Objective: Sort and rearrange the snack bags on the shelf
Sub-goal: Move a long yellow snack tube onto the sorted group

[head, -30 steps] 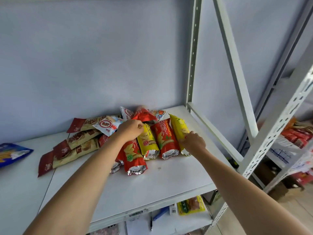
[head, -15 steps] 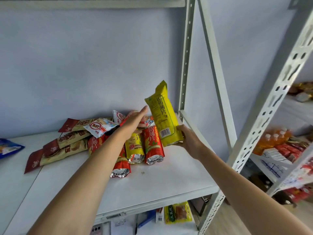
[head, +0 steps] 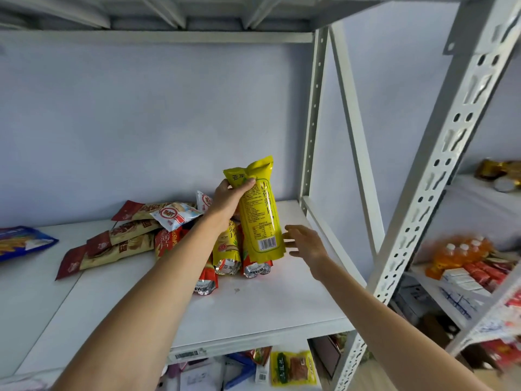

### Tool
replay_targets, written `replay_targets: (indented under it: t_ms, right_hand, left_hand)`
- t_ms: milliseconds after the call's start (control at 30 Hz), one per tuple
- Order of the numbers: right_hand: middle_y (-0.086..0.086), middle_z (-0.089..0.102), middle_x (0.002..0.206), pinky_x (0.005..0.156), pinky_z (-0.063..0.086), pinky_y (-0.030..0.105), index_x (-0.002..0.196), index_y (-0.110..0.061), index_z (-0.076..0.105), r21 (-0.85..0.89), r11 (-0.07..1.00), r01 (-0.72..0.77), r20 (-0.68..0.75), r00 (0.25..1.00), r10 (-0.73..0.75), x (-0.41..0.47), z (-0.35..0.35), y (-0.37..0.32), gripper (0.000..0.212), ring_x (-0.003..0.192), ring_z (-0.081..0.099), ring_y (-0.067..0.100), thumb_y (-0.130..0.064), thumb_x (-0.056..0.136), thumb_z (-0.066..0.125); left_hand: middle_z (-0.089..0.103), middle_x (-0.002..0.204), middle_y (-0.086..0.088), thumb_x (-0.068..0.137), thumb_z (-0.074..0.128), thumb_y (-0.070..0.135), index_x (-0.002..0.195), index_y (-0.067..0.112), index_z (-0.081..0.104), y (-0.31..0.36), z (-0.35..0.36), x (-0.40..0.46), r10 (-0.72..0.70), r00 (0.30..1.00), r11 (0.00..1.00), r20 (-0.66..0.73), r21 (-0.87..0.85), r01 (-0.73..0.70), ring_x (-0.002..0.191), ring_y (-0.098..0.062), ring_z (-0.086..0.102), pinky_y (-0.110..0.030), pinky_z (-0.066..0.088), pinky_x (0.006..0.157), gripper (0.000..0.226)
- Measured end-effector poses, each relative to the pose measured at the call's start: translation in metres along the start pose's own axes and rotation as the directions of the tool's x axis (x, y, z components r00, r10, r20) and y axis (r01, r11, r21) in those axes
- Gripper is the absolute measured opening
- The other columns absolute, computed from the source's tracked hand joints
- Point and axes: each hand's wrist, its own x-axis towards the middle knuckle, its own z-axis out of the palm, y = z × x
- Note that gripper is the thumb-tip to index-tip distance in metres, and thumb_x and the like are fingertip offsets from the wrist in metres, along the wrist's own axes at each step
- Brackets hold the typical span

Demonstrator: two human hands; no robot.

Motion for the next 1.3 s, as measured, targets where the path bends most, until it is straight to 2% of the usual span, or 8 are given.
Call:
replay_targets:
  t_ms: [100, 300, 600, 700, 867, 1067, 1200, 1300]
  right_hand:
    - [0.006, 0.065, 0.114, 0.077, 0.047, 0.030, 0.120, -0.014, 0.061, -0.219, 0.970, 0.106, -0.143, 0.980, -0.140, -0.007, 0.004, 0.000, 0.029, 0.092, 0.061, 0.018, -0.016, 0.095, 0.046]
    - [0.004, 0.052, 0.128, 0.086, 0.052, 0.036, 0.128, -0.016, 0.053, -0.560, 0.731, 0.391, -0.026, 0.873, -0.487, -0.030, 0.022, -0.009, 0.037, 0.109, 0.058, 0.020, -0.022, 0.092, 0.053]
    - [0.012, 0.019, 0.152, 0.113, 0.024, 0.041, 0.151, -0.006, 0.007, -0.826, 0.510, 0.242, -0.069, 0.853, -0.517, -0.035, 0.041, -0.019, 0.091, 0.140, 0.021, 0.031, -0.046, 0.087, 0.058]
    - [0.013, 0.023, 0.151, 0.113, 0.024, 0.042, 0.150, -0.007, 0.012, -0.855, 0.466, 0.227, -0.111, 0.798, -0.592, -0.030, 0.035, -0.023, 0.091, 0.138, 0.024, 0.032, -0.039, 0.084, 0.065]
    - [0.009, 0.037, 0.134, 0.098, 0.045, 0.043, 0.141, -0.011, 0.033, -0.634, 0.667, 0.390, -0.133, 0.795, -0.591, -0.020, 0.017, -0.024, 0.077, 0.118, 0.044, 0.026, -0.023, 0.077, 0.072]
    - [0.007, 0.051, 0.122, 0.079, 0.057, 0.033, 0.123, -0.014, 0.056, -0.009, 0.965, 0.264, 0.149, 0.954, -0.259, -0.023, 0.001, -0.027, 0.062, 0.109, 0.056, 0.023, -0.017, 0.068, 0.085]
    - [0.010, 0.067, 0.116, 0.076, 0.057, 0.029, 0.124, -0.008, 0.056, 0.223, 0.970, 0.098, 0.480, 0.855, -0.197, -0.037, -0.004, -0.031, 0.042, 0.100, 0.067, 0.024, 0.000, 0.084, 0.064]
    - [0.010, 0.068, 0.114, 0.083, 0.058, 0.038, 0.124, -0.008, 0.055, 0.242, 0.970, 0.027, 0.576, 0.801, -0.166, -0.043, 0.005, -0.031, 0.042, 0.097, 0.068, 0.024, 0.002, 0.084, 0.062]
  left_hand:
    - [0.066, 0.114, -0.004, 0.075, 0.075, 0.048, 0.113, 0.016, 0.054, 0.001, 0.007, -0.006, 0.072, 0.995, 0.993, -0.062, 0.095, -0.065, 0.102, -0.023, 0.063, -0.042, 0.052, 0.089, 0.054]
    - [0.062, 0.098, 0.001, 0.078, 0.073, 0.047, 0.103, 0.016, 0.052, 0.004, 0.025, -0.015, 0.149, 0.968, 0.977, -0.204, 0.182, -0.112, 0.097, -0.023, 0.061, -0.038, 0.051, 0.084, 0.044]
    - [0.066, 0.113, -0.007, 0.075, 0.070, 0.057, 0.110, 0.010, 0.057, 0.028, 0.052, -0.033, 0.164, 0.903, 0.972, -0.398, 0.223, -0.078, 0.108, -0.029, 0.059, -0.040, 0.047, 0.091, 0.060]
    - [0.066, 0.114, -0.008, 0.073, 0.070, 0.060, 0.111, 0.010, 0.058, 0.039, 0.053, -0.037, 0.157, 0.913, 0.972, -0.376, 0.222, -0.075, 0.109, -0.029, 0.059, -0.043, 0.048, 0.094, 0.064]
    - [0.066, 0.108, 0.000, 0.079, 0.059, 0.065, 0.115, 0.019, 0.060, 0.049, 0.042, -0.047, 0.262, 0.945, 0.933, -0.196, 0.301, -0.197, 0.096, -0.017, 0.067, -0.028, 0.058, 0.060, 0.059]
    - [0.061, 0.114, -0.002, 0.093, 0.043, 0.058, 0.121, 0.017, 0.054, 0.049, 0.013, -0.051, 0.231, 0.959, 0.956, -0.167, 0.222, -0.191, 0.103, -0.020, 0.063, -0.040, 0.053, 0.080, 0.050]
    - [0.057, 0.114, -0.003, 0.091, 0.044, 0.060, 0.112, 0.022, 0.054, 0.045, -0.010, -0.057, 0.044, 0.997, 0.986, -0.056, 0.161, -0.034, 0.106, -0.021, 0.056, -0.040, 0.046, 0.093, 0.045]
    - [0.067, 0.099, -0.002, 0.089, 0.058, 0.047, 0.109, 0.018, 0.061, 0.045, -0.022, -0.070, 0.038, 0.999, 0.998, 0.029, -0.042, -0.037, 0.087, -0.019, 0.062, -0.033, 0.051, 0.071, 0.035]
